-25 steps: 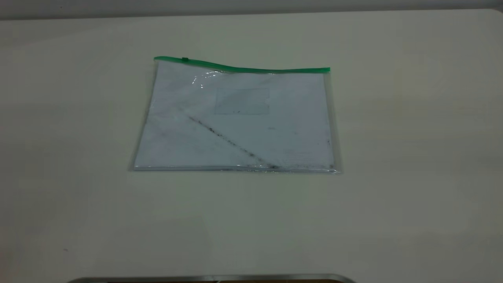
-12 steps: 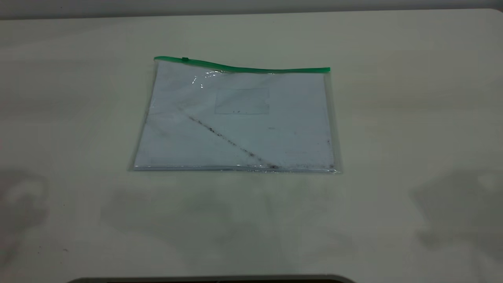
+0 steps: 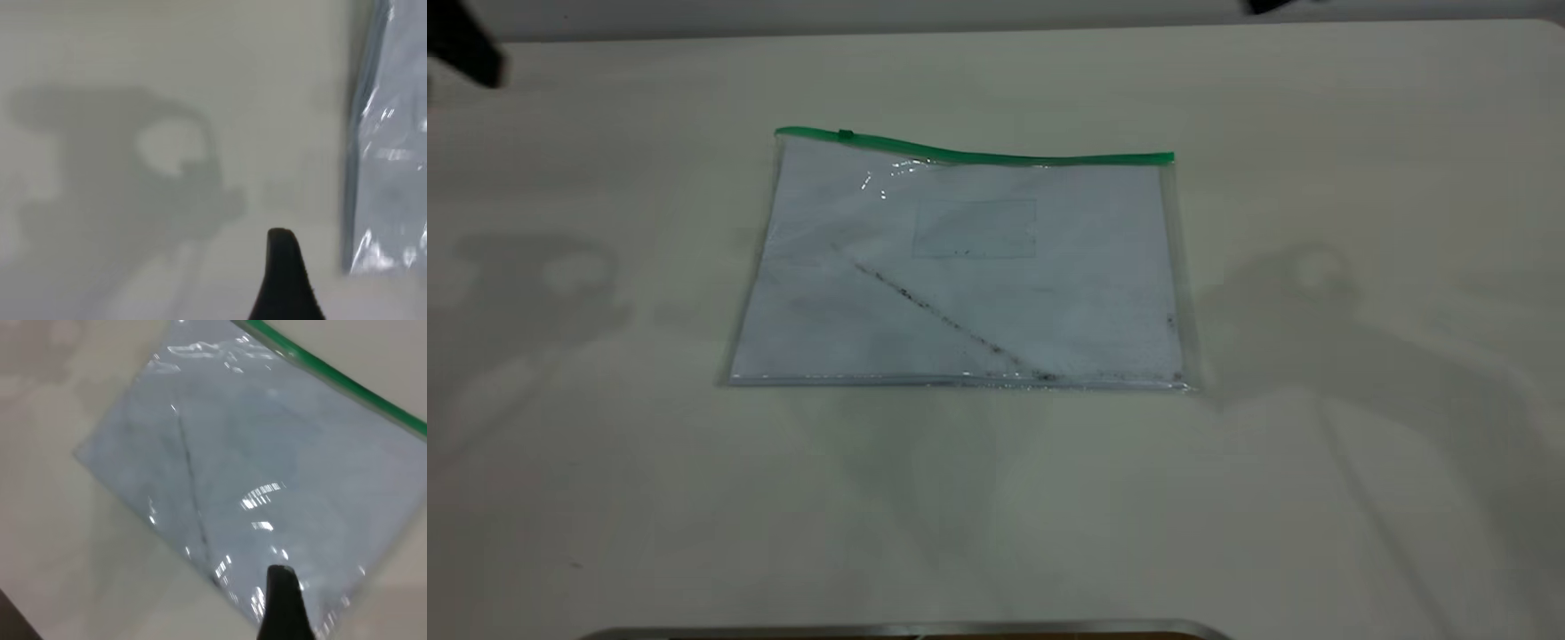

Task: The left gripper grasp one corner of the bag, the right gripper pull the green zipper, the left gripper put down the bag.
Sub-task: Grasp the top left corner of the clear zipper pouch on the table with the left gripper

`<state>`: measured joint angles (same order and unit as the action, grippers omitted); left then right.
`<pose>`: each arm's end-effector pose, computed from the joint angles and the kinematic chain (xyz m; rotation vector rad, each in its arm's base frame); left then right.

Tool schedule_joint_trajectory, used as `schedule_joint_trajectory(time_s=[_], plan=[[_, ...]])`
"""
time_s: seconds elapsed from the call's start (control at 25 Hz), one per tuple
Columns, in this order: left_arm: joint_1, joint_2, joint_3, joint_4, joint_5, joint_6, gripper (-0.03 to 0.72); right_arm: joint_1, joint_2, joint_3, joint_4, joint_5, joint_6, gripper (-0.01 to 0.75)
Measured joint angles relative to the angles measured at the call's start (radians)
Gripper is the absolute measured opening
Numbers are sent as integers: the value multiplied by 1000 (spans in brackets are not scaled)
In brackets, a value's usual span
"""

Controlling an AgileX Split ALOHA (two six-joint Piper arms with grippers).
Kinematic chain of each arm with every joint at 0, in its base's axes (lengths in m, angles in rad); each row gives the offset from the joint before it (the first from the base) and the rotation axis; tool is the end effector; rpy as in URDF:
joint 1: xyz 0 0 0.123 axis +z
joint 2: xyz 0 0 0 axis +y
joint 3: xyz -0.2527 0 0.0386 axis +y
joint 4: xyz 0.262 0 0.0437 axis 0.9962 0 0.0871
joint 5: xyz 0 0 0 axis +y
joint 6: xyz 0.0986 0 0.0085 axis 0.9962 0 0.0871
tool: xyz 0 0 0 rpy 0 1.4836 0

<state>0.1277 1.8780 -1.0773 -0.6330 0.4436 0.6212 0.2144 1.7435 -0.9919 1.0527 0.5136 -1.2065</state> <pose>0.3722 0.0224 0.1101 -0.0354 2.6195 -0.2831 0.3385 0.1170 0.1462 -0.7000 2.3610 0.5501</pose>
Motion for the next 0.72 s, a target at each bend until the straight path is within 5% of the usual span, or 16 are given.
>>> schedule_joint_trajectory(time_s=[0.36,0.72], plan=[[0,435,-325,-427,191,501,590,25,197,-199,71,138,-5,561],[-60,667,-529,-540,223,580,590,25,204,-208,85,148,-25,561]])
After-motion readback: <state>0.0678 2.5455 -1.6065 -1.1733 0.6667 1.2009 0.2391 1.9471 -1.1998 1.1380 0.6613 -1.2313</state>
